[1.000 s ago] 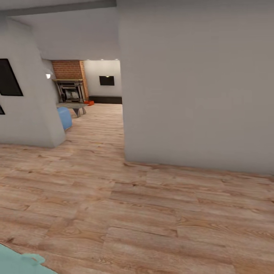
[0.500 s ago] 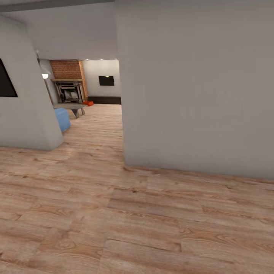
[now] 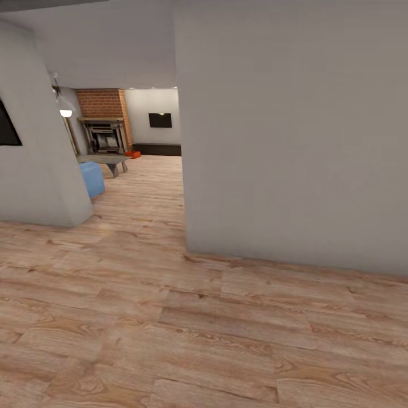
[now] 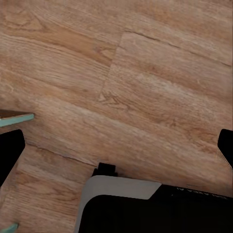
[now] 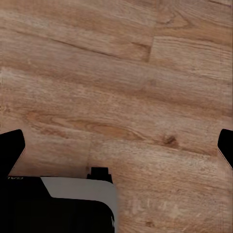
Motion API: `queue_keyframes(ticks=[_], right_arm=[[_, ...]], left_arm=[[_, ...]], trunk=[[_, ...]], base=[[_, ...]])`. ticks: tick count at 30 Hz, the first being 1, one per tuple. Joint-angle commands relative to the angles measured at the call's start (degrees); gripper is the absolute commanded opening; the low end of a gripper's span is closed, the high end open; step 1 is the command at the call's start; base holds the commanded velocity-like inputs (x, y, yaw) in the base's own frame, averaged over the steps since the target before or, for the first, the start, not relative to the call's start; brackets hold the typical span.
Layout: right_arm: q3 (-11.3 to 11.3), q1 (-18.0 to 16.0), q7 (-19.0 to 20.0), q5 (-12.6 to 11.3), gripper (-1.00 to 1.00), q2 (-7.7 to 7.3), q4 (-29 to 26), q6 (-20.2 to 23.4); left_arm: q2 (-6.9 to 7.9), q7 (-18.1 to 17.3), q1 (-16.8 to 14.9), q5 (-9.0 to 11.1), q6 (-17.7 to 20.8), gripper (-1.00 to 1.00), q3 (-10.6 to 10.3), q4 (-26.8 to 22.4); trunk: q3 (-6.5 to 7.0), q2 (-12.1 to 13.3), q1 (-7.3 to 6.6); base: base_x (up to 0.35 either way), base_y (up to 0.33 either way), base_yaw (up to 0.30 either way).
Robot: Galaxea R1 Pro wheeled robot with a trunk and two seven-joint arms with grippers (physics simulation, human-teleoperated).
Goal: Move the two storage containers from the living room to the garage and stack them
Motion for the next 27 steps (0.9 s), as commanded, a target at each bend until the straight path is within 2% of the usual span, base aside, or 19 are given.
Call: queue_keyframes(ticks=[1, 27], right_arm=[[0.4, 0.0, -0.4, 0.1, 1.0, -0.02, 0.0, -0.1], [0.4, 0.0, -0.4, 0.1, 1.0, -0.02, 0.0, -0.1]], left_arm=[[-0.03, 0.0, 0.0, 0.5, -0.2, 1.0, 0.1, 0.0], [-0.06, 0.0, 0.0, 0.5, -0.2, 1.0, 0.1, 0.0]], trunk=[[-0.1, -0.1, 0.05], [-0.1, -0.1, 0.05]], base=[[0.327, 0.0, 0.196], [0.327, 0.0, 0.247]])
